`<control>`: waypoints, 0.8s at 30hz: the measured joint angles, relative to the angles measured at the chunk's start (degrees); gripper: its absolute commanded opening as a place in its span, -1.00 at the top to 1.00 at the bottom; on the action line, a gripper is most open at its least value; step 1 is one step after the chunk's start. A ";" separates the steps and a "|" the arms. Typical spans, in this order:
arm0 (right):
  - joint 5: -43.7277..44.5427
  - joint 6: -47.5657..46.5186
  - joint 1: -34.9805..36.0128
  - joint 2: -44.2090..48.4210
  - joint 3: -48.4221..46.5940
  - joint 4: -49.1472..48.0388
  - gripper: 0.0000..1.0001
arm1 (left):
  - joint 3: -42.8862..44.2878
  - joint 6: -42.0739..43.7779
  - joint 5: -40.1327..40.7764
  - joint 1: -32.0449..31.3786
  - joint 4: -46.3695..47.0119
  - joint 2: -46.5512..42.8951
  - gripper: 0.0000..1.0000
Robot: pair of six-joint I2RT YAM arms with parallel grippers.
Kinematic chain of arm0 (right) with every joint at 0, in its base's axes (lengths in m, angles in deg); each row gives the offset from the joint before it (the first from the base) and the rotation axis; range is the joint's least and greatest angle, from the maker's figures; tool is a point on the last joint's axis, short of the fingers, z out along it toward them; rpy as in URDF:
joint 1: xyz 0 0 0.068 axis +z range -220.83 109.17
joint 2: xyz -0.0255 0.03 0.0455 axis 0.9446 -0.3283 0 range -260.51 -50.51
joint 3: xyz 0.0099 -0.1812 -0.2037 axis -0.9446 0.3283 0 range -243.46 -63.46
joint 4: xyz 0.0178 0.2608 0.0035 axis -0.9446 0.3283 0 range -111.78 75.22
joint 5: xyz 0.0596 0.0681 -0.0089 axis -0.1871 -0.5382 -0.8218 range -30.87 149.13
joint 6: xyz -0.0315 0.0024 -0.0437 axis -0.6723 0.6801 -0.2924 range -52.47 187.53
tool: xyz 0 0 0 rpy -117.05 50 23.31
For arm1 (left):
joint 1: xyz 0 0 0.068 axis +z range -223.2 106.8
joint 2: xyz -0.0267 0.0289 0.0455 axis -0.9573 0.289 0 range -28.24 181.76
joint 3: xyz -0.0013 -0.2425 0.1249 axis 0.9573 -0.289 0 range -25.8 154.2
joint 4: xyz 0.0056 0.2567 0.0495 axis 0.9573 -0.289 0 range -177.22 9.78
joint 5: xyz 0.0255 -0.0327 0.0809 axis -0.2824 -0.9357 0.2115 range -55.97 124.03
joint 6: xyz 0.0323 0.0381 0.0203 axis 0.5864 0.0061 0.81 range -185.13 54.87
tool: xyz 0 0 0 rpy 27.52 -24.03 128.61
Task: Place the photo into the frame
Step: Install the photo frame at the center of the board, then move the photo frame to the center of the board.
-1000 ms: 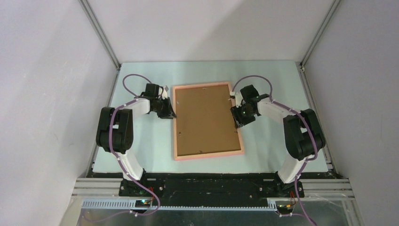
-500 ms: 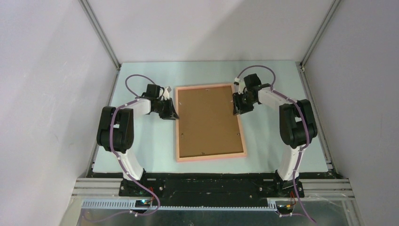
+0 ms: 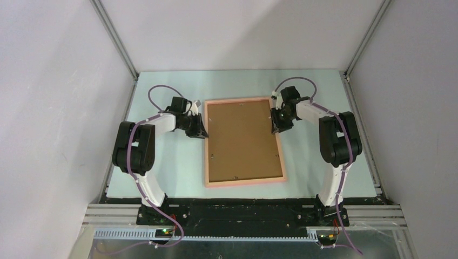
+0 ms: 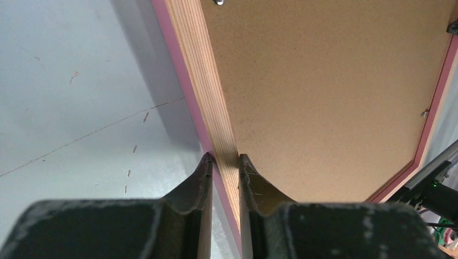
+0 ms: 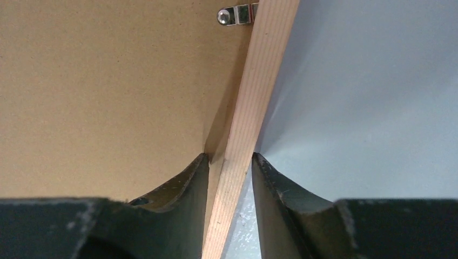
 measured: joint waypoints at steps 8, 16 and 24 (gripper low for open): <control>1.20 1.64 -1.14 -0.26 -0.39 0.81 0.96 | 0.00 0.52 -0.31 -0.17 -0.09 0.00 0.86; 0.37 2.62 -2.93 1.51 2.64 -1.38 1.00 | 0.00 0.92 -1.27 -0.98 -0.11 0.00 0.42; -0.09 2.32 -5.09 4.96 7.72 -3.80 1.00 | 0.00 2.05 -3.85 -1.88 0.07 0.00 -0.07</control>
